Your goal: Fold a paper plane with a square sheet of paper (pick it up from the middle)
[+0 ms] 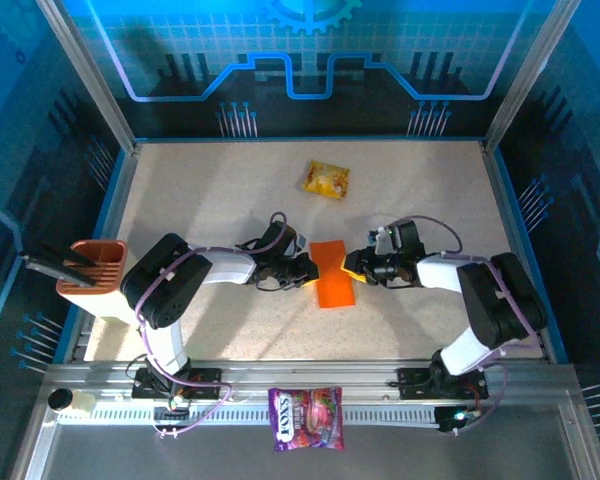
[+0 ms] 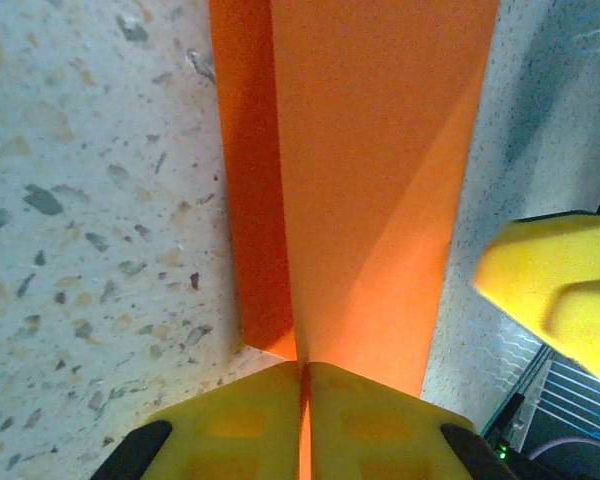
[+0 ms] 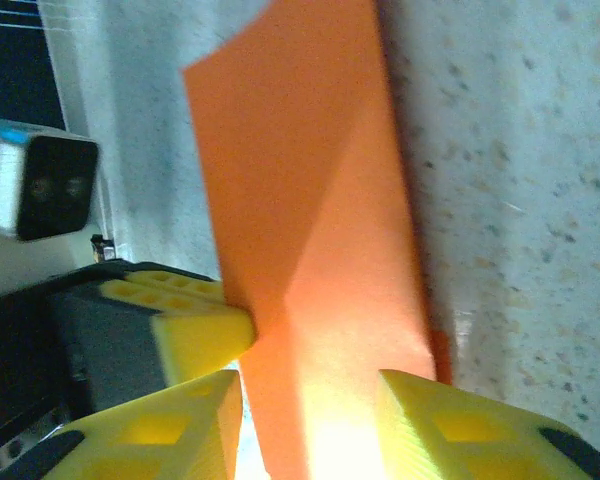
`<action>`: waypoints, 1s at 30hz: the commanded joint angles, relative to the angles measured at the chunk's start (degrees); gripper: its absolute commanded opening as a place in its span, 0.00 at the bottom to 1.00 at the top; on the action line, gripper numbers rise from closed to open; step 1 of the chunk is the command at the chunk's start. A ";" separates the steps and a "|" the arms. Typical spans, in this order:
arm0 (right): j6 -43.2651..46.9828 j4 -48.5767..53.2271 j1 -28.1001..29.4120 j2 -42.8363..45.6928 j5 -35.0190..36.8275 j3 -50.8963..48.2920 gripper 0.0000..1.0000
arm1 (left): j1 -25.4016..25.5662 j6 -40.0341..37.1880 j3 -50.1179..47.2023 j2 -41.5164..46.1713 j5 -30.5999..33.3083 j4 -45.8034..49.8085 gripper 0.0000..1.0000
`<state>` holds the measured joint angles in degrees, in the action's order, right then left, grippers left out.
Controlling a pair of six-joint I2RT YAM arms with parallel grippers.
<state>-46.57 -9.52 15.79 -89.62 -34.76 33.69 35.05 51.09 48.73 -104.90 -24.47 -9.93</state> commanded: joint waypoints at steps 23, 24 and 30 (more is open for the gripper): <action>36.77 -1.01 43.45 12.98 62.04 -3.47 0.54 | -4.90 -4.62 5.41 5.10 -6.18 10.65 0.12; 38.67 -2.73 44.84 12.98 63.59 -4.08 0.55 | -4.90 -4.60 5.40 5.06 -6.07 10.61 0.11; 44.11 -1.31 47.94 8.45 67.41 -2.40 0.56 | -4.90 -4.10 5.31 4.66 -6.42 9.70 0.10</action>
<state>-7.29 -11.16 62.59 -78.50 26.44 30.09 30.26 47.68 52.80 -101.60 -29.65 -1.10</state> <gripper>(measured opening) 0.564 0.101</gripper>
